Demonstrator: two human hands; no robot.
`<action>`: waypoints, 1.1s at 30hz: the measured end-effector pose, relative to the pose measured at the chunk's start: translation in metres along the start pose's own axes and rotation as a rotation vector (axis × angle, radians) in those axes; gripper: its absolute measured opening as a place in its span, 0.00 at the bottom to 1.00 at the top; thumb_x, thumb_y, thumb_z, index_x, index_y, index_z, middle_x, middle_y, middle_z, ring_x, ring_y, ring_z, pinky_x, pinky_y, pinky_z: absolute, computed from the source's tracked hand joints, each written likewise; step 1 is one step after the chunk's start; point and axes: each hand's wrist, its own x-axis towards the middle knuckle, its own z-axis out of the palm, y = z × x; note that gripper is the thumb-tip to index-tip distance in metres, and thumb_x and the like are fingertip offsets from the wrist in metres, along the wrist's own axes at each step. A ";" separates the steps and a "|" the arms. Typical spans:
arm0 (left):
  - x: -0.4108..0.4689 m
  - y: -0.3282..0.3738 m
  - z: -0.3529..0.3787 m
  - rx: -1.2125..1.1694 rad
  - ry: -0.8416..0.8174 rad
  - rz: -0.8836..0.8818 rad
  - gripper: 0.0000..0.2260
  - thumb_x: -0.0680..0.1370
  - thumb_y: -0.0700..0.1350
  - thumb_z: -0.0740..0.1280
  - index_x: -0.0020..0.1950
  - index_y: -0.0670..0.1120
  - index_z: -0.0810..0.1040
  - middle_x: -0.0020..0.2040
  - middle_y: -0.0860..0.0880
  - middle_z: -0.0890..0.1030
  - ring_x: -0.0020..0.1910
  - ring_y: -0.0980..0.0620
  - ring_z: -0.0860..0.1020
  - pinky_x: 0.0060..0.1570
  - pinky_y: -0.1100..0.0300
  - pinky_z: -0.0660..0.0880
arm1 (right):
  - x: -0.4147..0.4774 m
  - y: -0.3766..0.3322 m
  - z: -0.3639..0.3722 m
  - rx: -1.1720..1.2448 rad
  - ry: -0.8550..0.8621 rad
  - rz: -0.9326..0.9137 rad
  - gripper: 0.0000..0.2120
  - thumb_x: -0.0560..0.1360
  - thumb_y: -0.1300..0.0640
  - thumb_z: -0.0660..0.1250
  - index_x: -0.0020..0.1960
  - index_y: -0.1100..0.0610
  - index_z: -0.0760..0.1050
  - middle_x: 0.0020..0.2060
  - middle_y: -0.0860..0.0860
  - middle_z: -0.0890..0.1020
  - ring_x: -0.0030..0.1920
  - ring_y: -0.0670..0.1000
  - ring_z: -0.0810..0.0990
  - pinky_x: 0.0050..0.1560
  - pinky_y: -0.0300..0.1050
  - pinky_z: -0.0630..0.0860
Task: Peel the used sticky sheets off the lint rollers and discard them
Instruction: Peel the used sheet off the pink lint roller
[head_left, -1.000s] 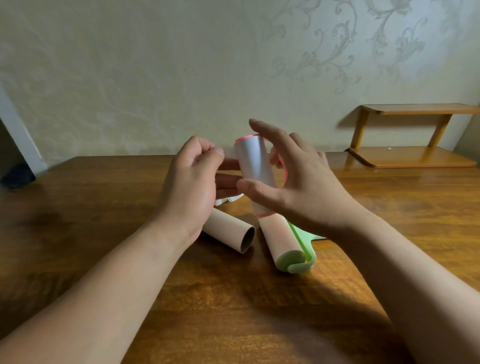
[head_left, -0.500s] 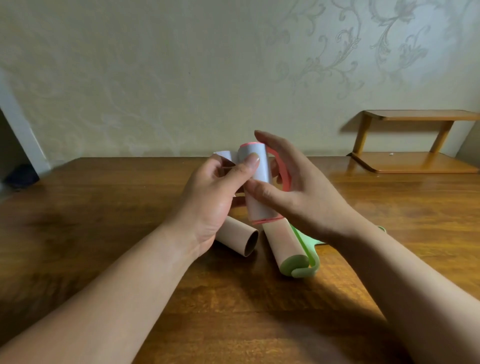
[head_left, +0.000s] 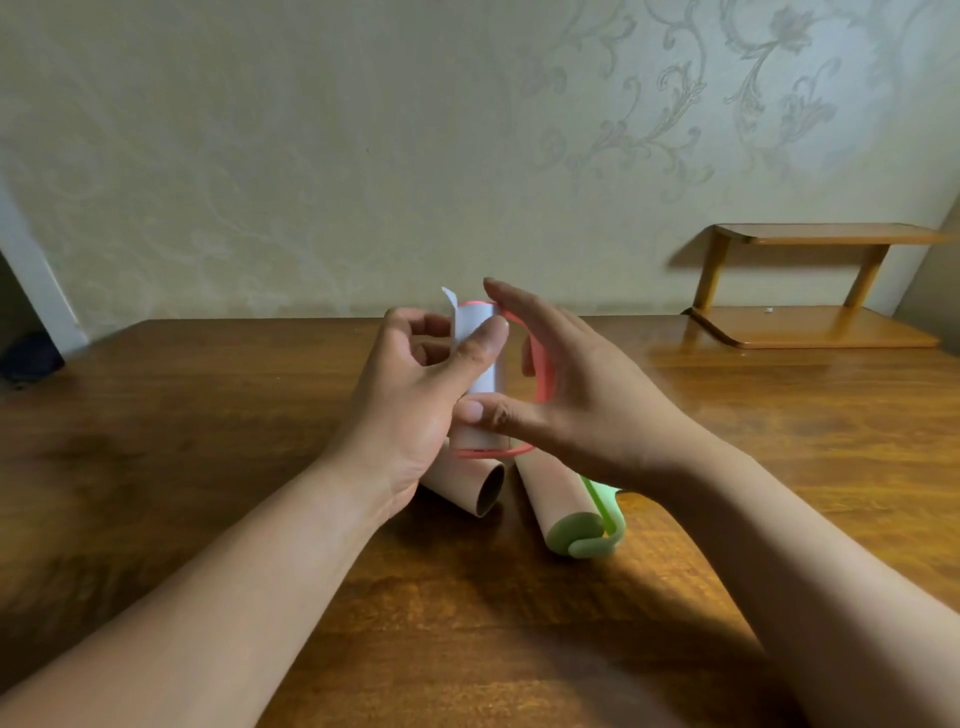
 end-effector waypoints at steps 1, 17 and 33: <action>0.001 0.000 -0.001 0.014 0.010 0.008 0.30 0.65 0.71 0.79 0.58 0.56 0.80 0.52 0.51 0.87 0.55 0.45 0.89 0.53 0.41 0.87 | 0.000 0.000 0.000 -0.014 0.004 0.000 0.51 0.70 0.24 0.72 0.86 0.38 0.56 0.75 0.44 0.75 0.65 0.48 0.79 0.68 0.56 0.79; 0.004 0.004 -0.009 0.256 0.137 0.217 0.09 0.82 0.60 0.65 0.44 0.58 0.75 0.48 0.44 0.86 0.51 0.35 0.86 0.45 0.29 0.85 | 0.000 0.007 0.002 0.054 0.018 0.006 0.48 0.73 0.24 0.70 0.86 0.38 0.55 0.80 0.40 0.71 0.67 0.44 0.77 0.67 0.52 0.78; 0.019 0.016 -0.022 -0.464 0.183 -0.195 0.06 0.87 0.43 0.66 0.60 0.42 0.80 0.45 0.45 0.87 0.39 0.50 0.89 0.37 0.58 0.85 | 0.006 0.025 -0.001 0.214 0.017 0.075 0.30 0.84 0.37 0.64 0.84 0.36 0.61 0.72 0.30 0.69 0.67 0.32 0.72 0.62 0.33 0.67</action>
